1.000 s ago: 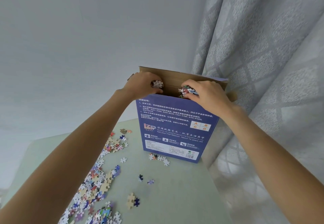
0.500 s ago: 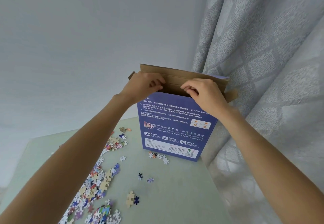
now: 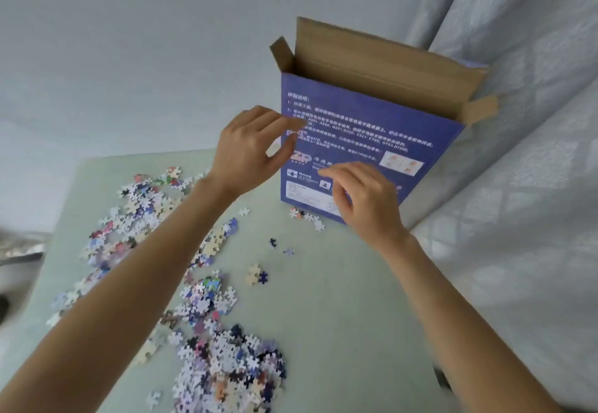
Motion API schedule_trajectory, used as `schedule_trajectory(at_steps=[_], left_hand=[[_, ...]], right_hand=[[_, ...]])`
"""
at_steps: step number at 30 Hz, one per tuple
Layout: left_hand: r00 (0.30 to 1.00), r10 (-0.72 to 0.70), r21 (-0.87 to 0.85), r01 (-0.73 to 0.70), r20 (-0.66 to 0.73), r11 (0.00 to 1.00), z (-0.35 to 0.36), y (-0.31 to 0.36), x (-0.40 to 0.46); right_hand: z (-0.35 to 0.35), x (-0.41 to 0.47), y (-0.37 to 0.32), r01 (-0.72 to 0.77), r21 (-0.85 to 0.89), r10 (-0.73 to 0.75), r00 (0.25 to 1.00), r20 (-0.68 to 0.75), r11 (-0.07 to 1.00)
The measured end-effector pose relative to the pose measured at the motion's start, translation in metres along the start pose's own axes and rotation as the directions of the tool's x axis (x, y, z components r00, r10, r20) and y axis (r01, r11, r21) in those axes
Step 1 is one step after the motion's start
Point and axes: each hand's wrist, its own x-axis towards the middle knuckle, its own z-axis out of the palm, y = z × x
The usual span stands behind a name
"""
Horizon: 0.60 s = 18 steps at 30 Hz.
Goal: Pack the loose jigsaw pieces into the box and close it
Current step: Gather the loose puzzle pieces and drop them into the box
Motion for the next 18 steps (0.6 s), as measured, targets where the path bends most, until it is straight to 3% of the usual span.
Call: schedule_trajectory(at_steps=[3,6,8,11,13,16,18], left_hand=[[0.955,-0.276,-0.064,0.284,0.106,0.957,-0.01,0.007,-0.073],[0.797,-0.549,-0.058,0.579,0.253,0.813,-0.02,0.015,-0.154],[0.668,-0.667,-0.002,0.708,0.33,0.707,-0.026,0.023,-0.2],[0.468,-0.73,0.17,0.773,0.498,0.611,-0.031,0.033,-0.261],[0.298,-0.737,0.329,0.75,0.607,0.574,-0.037,0.044,-0.3],[0.026,-0.768,0.481,0.766,0.64,0.427,-0.046,0.068,-0.35],[-0.064,-0.774,0.519,0.776,0.63,0.358,-0.049,0.087,-0.37]], right_hand=[[0.04,-0.057,-0.025,-0.082,0.088,0.059,0.969,0.238,0.993],[0.077,-0.113,-0.056,-0.193,0.114,0.11,0.855,0.507,0.975],[0.094,-0.142,-0.078,-0.318,0.083,0.173,0.695,0.697,0.944],[0.105,-0.174,-0.109,-0.468,-0.068,0.262,0.363,0.894,0.881],[0.108,-0.192,-0.128,-0.471,-0.143,0.289,0.254,0.923,0.871],[0.107,-0.214,-0.156,-0.432,-0.194,0.304,0.202,0.931,0.881],[0.108,-0.224,-0.171,-0.396,-0.203,0.311,0.23,0.922,0.895]])
